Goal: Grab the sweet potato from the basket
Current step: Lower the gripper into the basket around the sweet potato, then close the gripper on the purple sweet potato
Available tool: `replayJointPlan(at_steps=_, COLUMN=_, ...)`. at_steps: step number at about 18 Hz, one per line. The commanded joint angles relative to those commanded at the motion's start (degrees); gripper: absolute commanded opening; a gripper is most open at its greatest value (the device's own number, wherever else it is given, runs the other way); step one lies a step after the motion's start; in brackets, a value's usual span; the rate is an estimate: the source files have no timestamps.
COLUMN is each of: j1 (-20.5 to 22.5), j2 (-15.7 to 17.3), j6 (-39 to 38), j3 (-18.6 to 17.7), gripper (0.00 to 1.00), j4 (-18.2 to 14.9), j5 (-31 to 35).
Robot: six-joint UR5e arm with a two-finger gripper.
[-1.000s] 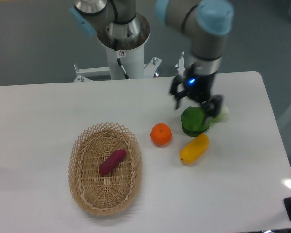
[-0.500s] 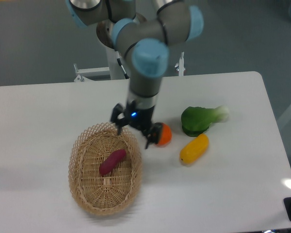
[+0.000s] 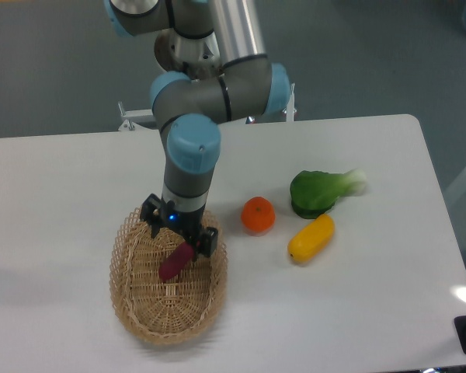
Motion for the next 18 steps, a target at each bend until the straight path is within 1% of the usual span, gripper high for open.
replayJointPlan(at_steps=1, j1=-0.7, j2=-0.6, j6=0.0, j3=0.0, gripper=1.0, j4=0.0, j5=1.1)
replayJointPlan(at_steps=3, j1=-0.9, j2=-1.8, j6=-1.5, j3=0.1, gripper=1.0, j4=1.1, j5=1.3)
replayJointPlan(at_steps=5, j1=-1.0, j2=-1.8, j6=-2.5, j3=0.1, gripper=1.0, j4=1.9, j5=1.4)
replayJointPlan(at_steps=12, j1=-1.2, j2=-3.0, j6=-2.5, j3=-0.1, gripper=1.0, j4=2.3, j5=2.5)
replayJointPlan(at_steps=15, j1=-1.2, j2=-3.0, j6=-2.6, j3=-0.4, gripper=0.99, j4=2.6, j5=2.5)
replayJointPlan(at_steps=16, j1=-1.2, j2=-3.0, j6=-2.6, j3=-0.4, gripper=0.93, j4=2.6, j5=2.5)
replayJointPlan(at_steps=17, j1=-1.2, j2=-3.0, j6=-2.6, j3=-0.4, gripper=0.84, j4=2.6, j5=2.5)
replayJointPlan(at_steps=18, j1=-1.2, j2=-3.0, j6=-2.6, j3=-0.3, gripper=0.71, j4=2.6, j5=2.5)
